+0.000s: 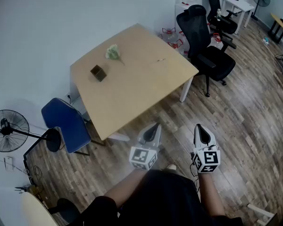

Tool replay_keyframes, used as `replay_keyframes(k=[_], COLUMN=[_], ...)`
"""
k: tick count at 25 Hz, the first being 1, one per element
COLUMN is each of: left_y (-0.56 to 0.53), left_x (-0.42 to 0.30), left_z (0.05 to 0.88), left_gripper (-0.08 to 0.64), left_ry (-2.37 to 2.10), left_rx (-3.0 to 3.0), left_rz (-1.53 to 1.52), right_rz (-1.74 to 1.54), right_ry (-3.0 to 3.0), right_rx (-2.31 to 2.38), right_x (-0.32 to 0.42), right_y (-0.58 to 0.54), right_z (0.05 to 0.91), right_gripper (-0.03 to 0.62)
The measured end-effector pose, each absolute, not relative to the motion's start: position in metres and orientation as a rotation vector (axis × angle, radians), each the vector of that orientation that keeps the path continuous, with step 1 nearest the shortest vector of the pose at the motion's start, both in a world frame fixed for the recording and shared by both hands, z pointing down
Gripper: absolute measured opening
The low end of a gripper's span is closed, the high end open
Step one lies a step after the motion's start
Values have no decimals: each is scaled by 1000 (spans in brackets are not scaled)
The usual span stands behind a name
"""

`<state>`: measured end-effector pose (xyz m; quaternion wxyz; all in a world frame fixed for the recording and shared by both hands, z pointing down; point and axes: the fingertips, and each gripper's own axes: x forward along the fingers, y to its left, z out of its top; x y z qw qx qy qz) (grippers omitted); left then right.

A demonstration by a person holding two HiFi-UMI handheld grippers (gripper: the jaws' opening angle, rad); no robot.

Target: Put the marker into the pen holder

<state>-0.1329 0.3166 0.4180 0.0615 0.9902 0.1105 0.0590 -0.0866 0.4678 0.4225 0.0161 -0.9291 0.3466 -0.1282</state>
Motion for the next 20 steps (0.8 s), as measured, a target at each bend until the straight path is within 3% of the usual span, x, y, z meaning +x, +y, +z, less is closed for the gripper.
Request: replay_keyframes(k=[11, 20], left_y=[361, 367], left_x=[-114, -14], left_z=[432, 453], left_gripper=[3, 3], left_ry=[362, 451], left_rx=[2984, 2960], left_rz=[206, 194], right_rz=[-441, -494], right_ry=[982, 918], right_rx=[-2836, -2878], right_x=[-76, 4], right_y=[533, 540], right_z=[446, 469], right_gripper=[3, 3])
